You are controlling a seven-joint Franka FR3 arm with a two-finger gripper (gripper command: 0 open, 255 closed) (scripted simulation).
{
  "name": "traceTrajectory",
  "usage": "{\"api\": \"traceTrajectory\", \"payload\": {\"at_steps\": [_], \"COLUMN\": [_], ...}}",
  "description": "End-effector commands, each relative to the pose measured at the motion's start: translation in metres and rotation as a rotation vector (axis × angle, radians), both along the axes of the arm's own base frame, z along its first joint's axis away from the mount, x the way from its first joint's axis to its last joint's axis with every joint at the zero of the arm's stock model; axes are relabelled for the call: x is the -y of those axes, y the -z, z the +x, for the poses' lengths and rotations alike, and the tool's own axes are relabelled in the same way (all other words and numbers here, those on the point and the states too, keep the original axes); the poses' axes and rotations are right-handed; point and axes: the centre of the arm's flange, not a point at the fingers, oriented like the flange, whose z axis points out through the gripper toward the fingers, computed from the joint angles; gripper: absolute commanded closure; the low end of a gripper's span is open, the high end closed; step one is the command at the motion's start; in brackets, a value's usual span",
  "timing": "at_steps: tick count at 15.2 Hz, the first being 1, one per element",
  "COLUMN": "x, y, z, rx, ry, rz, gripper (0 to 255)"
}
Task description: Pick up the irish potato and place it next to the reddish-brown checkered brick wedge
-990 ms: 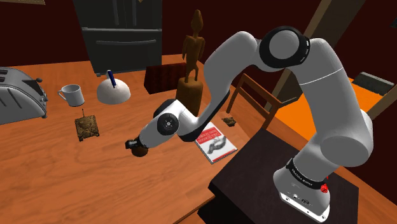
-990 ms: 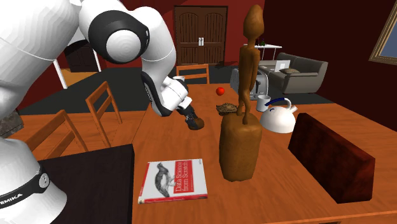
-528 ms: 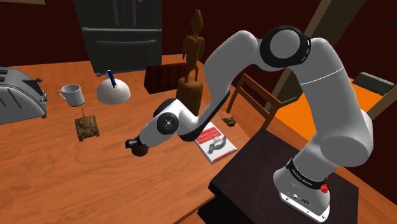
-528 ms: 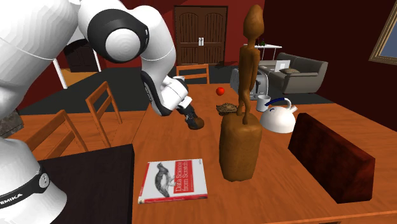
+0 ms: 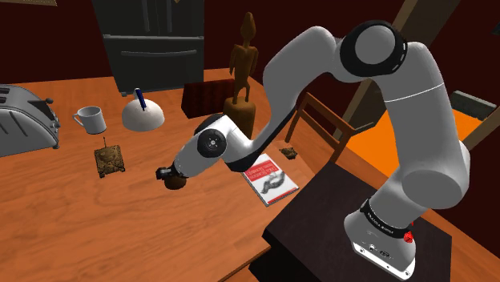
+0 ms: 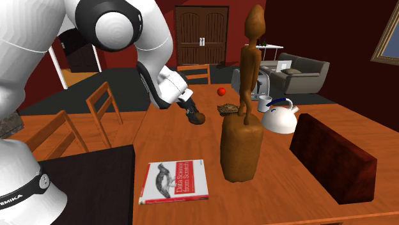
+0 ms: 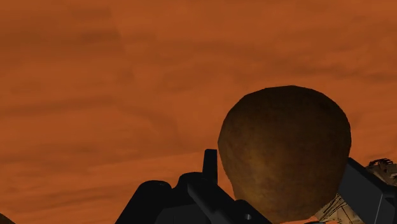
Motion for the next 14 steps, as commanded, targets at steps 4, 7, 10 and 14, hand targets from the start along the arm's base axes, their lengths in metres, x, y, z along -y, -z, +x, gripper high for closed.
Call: {"api": "traceTrajectory", "payload": {"at_steps": [4,7,10,14], "x": [0.000,0.000,0.000,0.000], "y": [-0.027,-0.043,-0.058,-0.080], "z": [-0.001,-0.001,-0.001,-0.001], "rx": [0.000,0.000,0.000,0.000], "ry": [0.000,0.000,0.000,0.000], "rz": [0.000,0.000,0.000,0.000], "gripper": [255,255,255,255]}}
